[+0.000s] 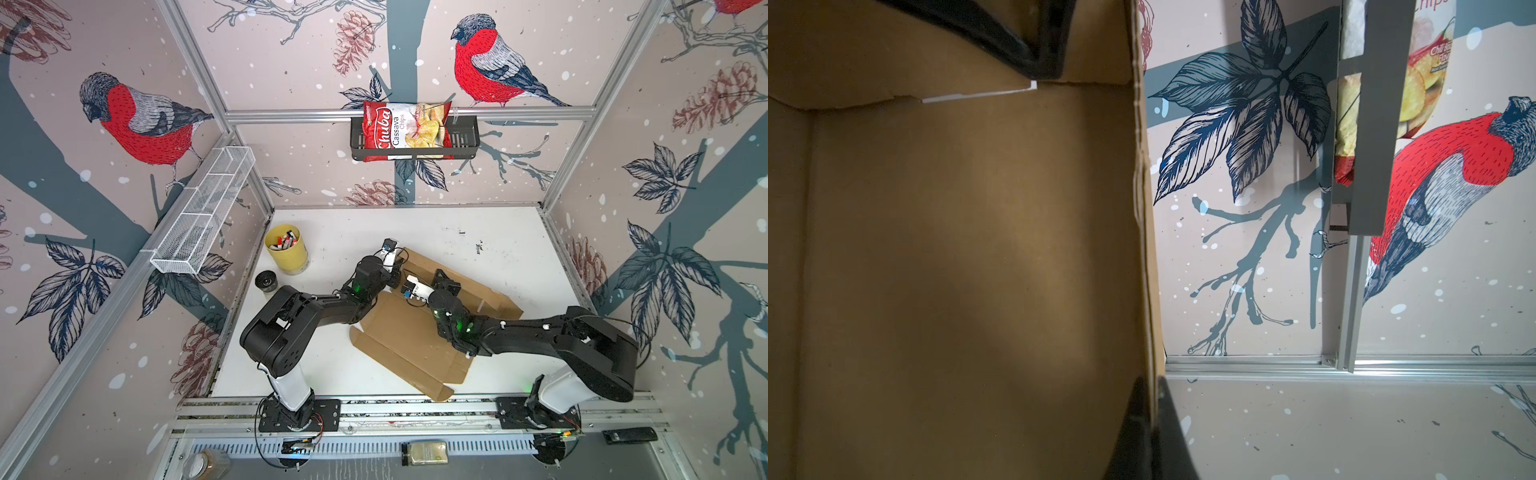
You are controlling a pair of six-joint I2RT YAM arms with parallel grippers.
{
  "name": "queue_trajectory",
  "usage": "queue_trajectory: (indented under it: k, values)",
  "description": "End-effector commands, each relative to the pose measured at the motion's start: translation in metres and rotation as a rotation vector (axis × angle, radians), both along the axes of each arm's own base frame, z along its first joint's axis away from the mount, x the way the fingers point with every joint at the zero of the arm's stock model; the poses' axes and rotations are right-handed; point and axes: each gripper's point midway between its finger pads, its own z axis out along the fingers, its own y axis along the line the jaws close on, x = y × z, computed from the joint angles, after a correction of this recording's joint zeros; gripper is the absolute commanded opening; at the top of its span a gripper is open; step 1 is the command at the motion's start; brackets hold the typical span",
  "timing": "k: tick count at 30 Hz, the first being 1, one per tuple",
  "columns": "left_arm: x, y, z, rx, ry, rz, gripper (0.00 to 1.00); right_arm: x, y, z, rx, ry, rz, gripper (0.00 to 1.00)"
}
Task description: Fold the paper box
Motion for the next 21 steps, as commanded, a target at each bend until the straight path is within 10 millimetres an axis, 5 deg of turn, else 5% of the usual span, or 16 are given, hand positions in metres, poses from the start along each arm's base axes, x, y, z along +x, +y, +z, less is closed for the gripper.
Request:
queue_trajectory:
  k: [1,8,15,21]
  values:
    - [0.009,0.009,0.002,-0.002,-0.018,0.078,0.17,-0.003,0.004,-0.012,-0.015,0.044,0.031,0.00]
    - [0.008,0.015,0.003,0.018,-0.046,0.120,0.14,-0.003,0.005,-0.013,-0.010,0.047,0.032,0.00]
    - [-0.007,0.013,0.005,0.003,-0.027,0.058,0.44,-0.003,0.005,-0.013,-0.016,0.047,0.032,0.00]
    - [-0.025,0.024,-0.011,0.043,0.055,0.036,0.55,-0.003,0.005,-0.014,-0.020,0.047,0.030,0.00]
